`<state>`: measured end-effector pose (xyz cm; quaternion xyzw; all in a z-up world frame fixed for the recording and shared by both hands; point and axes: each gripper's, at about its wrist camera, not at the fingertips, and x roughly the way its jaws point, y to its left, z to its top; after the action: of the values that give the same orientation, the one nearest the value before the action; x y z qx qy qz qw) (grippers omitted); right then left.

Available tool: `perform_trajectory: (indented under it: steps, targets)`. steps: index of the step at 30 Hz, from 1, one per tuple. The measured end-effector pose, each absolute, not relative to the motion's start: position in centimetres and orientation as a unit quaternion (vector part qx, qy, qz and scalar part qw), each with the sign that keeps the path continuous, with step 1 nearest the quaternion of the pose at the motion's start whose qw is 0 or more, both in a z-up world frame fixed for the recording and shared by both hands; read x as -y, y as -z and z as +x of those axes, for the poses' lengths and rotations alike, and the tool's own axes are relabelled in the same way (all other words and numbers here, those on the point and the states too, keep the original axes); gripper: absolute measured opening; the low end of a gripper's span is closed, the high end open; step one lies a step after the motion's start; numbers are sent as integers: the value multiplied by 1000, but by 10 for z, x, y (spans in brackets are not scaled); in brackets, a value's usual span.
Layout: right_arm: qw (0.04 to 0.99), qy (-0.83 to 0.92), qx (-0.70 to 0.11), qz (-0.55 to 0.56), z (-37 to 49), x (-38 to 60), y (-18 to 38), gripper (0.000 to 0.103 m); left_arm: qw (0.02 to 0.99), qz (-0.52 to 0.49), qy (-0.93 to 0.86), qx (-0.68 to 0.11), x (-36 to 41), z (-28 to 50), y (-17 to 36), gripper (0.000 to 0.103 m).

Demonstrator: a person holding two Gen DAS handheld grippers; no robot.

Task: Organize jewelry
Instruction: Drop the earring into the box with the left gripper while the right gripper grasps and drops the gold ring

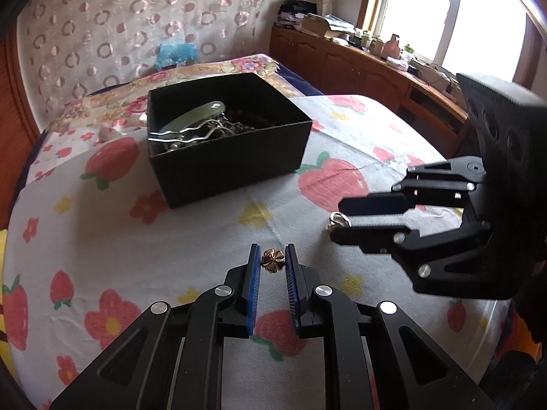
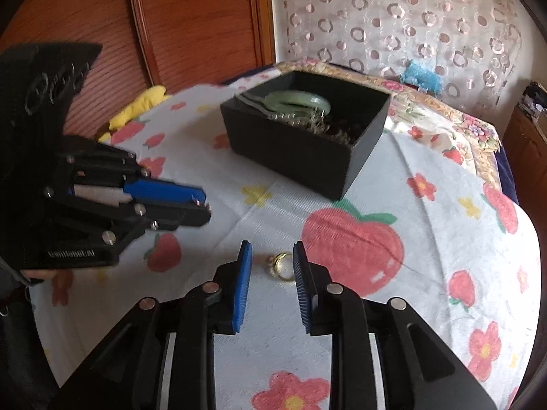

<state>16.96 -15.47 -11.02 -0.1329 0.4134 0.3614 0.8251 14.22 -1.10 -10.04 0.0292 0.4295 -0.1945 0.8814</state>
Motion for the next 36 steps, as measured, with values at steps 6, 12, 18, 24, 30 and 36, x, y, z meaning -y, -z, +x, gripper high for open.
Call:
perform_trajectory:
  steps: [6,12,18,24,30,36]
  targets:
    - [827,-350,-408,-162,166,149,113,11,887,23,184,-423,6,147,96,14]
    - [840,-350,-388,-148,175,156,93,11,900,21,175,-399,3,156,77,14]
    - [861,-356,-344,-120,197,157,52,11,917,20,156,-367,-1,172,53,14]
    - [872,-350,-327,-100,235,155,41,12,927,17,137,-349,-3,193,41,14]
    - [872,-351,-330,-83,257,152,47,12,928,8,120,-351,-7,210,41,14]
    - [872,-350,-335,-63,265,154,48,24,931,6,106,-349,-7,217,40,14]
